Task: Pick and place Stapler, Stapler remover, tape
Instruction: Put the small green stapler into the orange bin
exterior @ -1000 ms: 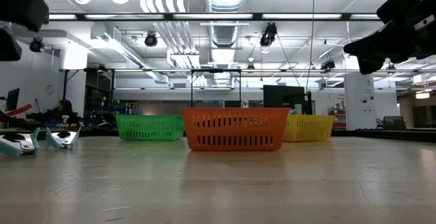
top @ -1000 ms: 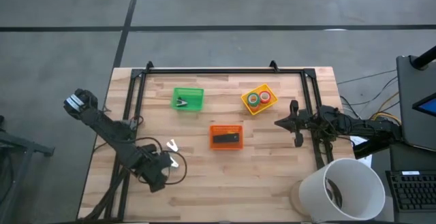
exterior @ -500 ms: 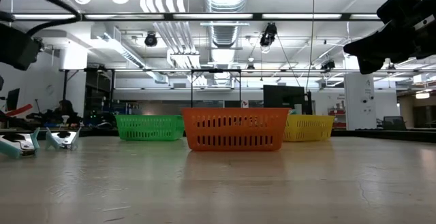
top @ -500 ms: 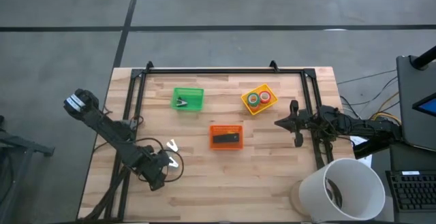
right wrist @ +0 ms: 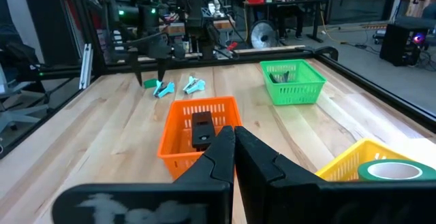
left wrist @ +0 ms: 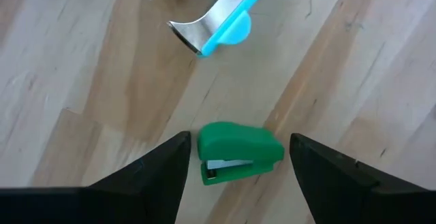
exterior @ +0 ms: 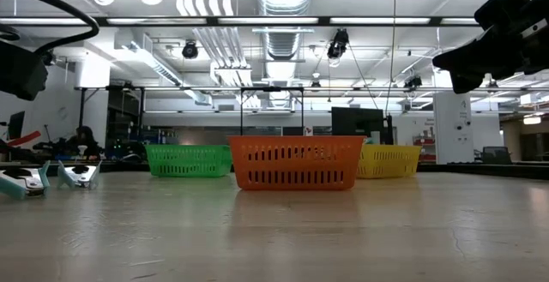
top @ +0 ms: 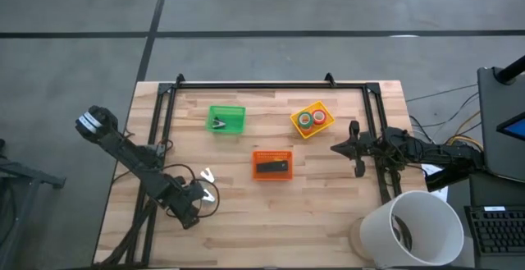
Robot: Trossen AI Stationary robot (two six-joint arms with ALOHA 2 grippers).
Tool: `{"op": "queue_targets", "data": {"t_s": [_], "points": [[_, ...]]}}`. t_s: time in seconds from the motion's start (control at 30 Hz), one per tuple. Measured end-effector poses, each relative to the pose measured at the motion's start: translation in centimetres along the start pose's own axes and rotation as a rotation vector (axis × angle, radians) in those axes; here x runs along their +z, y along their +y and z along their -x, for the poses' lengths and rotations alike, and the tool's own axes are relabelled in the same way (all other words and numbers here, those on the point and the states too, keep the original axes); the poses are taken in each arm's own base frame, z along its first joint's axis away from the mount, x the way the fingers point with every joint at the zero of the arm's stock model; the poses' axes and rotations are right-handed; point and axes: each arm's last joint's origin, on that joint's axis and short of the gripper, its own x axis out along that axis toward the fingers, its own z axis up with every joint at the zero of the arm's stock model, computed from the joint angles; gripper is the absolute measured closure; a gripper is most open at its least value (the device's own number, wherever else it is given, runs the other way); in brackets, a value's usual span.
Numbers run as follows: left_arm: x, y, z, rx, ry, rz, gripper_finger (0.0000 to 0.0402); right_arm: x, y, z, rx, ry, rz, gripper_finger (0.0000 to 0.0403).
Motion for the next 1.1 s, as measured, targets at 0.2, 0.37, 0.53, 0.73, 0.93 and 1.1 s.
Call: {"op": "queue_targets", "data": {"t_s": [0.2, 0.37, 0.53, 0.73, 0.93, 1.1], "points": [[0.0, 0.1, 0.0, 0.008, 0.001, 0.002, 0.0172, 0.0, 0.0, 0.0, 0.000, 0.000, 0.000, 0.0394], [0.0, 0.1, -0.1, 0.013, -0.001, 0.002, 0.0200, 0.0, 0.0, 0.0, 0.000, 0.000, 0.000, 0.0394], [0.0, 0.1, 0.0, 0.015, -0.011, 0.000, 0.0212, 0.0, 0.0, 0.0, 0.000, -0.001, 0.000, 0.0394], [0.3, -0.5, 0.4, 0.006, -0.037, -0.025, 0.0211, 0.0, 0.0, 0.0, 0.000, -0.001, 0.000, 0.0394], [1.1, -1.8, 1.3, -0.027, -0.167, -0.056, 0.0211, 0.0, 0.0, 0.0, 0.001, 0.000, 0.000, 0.0394], [2.4, -2.8, 2.5, -0.030, -0.327, -0.060, 0.0211, 0.0, 0.0, 0.0, 0.000, 0.000, 0.000, 0.0394]]}}
